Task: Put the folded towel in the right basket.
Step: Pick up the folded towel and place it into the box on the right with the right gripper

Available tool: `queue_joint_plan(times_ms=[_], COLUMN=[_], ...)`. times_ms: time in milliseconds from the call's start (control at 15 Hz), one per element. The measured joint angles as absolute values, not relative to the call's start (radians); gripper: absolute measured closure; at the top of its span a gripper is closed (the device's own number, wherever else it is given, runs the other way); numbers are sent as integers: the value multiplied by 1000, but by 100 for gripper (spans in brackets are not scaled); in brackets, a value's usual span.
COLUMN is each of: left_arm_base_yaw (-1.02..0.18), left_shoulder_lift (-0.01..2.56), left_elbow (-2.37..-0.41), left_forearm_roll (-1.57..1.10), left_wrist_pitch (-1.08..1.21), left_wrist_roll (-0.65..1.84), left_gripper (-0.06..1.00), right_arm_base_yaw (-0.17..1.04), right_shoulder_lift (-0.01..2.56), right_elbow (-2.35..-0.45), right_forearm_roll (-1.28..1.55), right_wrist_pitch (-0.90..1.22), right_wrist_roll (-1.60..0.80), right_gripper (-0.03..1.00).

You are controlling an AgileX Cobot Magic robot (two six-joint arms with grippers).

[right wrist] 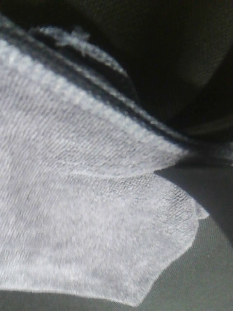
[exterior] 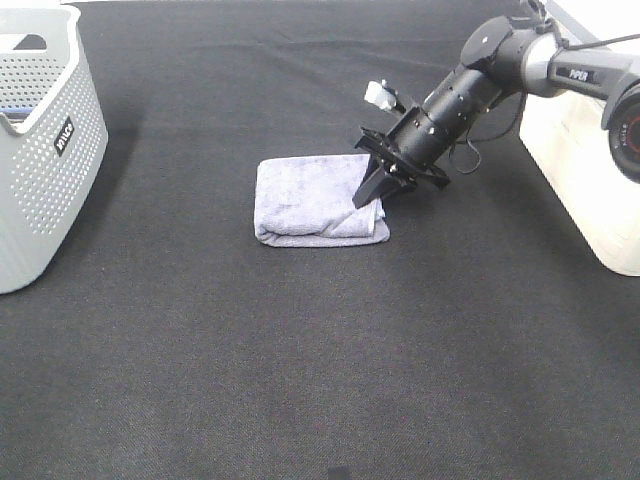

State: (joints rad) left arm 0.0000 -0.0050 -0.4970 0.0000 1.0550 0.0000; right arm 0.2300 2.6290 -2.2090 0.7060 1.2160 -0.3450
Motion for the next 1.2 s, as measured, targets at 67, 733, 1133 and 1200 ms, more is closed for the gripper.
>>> queue_joint_plan(times_ms=[67,733,1133,1200], left_arm_base_yaw=[0,0,0,0], left_shoulder_lift=[-5,-5,-5,-5], left_elbow=[-497,-497,-497,-497], left_forearm_roll=[0,0,0,0], left_wrist_pitch=[1055,1055,1055,1055], left_wrist_roll=[0,0,0,0], left_gripper=[-3,-3,-3,-3], right_arm_base_yaw=[230,230,193,162], right_shoulder_lift=[2608,2169,1987,1959], right_elbow=[-2209,-2209,-2209,-2209], right_forearm_roll=[703,334,123,122], right_wrist_pitch=[1216,1217,1190,1190], right_wrist_roll=[-356,-337,-249,-238], right_gripper=[89,89,89,89])
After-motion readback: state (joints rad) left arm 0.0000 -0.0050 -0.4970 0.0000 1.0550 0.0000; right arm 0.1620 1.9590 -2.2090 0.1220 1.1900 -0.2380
